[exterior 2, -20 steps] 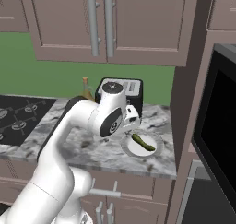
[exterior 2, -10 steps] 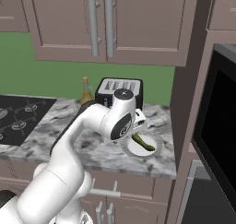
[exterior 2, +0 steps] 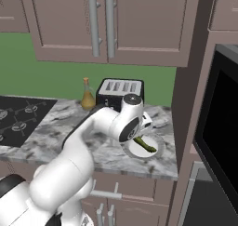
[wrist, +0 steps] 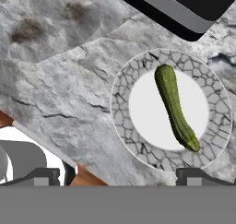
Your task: Pick the squash from the counter and place it in the microwave. Then turn on the microwave.
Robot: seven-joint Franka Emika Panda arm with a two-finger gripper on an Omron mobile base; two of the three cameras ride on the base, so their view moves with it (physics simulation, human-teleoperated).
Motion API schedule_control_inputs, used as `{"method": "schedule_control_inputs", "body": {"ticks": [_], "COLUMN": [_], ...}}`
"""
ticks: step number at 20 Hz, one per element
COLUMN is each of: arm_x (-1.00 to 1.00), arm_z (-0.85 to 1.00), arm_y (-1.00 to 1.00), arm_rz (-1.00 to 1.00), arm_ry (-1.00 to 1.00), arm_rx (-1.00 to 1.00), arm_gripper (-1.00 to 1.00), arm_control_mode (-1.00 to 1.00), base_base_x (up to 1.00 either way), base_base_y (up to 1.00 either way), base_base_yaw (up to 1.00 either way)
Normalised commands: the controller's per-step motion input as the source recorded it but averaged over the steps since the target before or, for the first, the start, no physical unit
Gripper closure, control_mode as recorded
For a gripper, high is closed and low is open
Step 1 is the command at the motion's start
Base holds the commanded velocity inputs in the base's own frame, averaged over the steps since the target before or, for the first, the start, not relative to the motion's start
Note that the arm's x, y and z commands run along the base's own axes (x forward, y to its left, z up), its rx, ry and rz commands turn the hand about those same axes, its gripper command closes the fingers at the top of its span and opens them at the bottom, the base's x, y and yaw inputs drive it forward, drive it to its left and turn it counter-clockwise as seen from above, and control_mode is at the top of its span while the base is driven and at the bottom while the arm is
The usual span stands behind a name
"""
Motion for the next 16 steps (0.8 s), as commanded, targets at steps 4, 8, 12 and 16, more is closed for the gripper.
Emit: {"method": "schedule_control_inputs", "body": {"ticks": [4, 8, 12, 16], "arm_x": [0.35, 0.34, 0.34, 0.32], "arm_z": [-0.20, -0.11, -0.04, -0.09], "arm_y": [0.00, -0.01, 0.00, -0.01], "arm_rz": [0.00, 0.00, 0.00, 0.00], "arm_ry": [0.00, 0.00, 0.00, 0.00], "arm_rx": [0.00, 0.00, 0.00, 0.00], "arm_gripper": [-1.00, -1.00, -1.00, -1.00], "arm_control_mode": [-1.00, -1.00, -1.00, -1.00], "base_base_x": [0.00, 0.00, 0.00, 0.00], "base_base_y": [0.00, 0.00, 0.00, 0.00], "base_base_yaw": [0.00, 0.00, 0.00, 0.00]}}
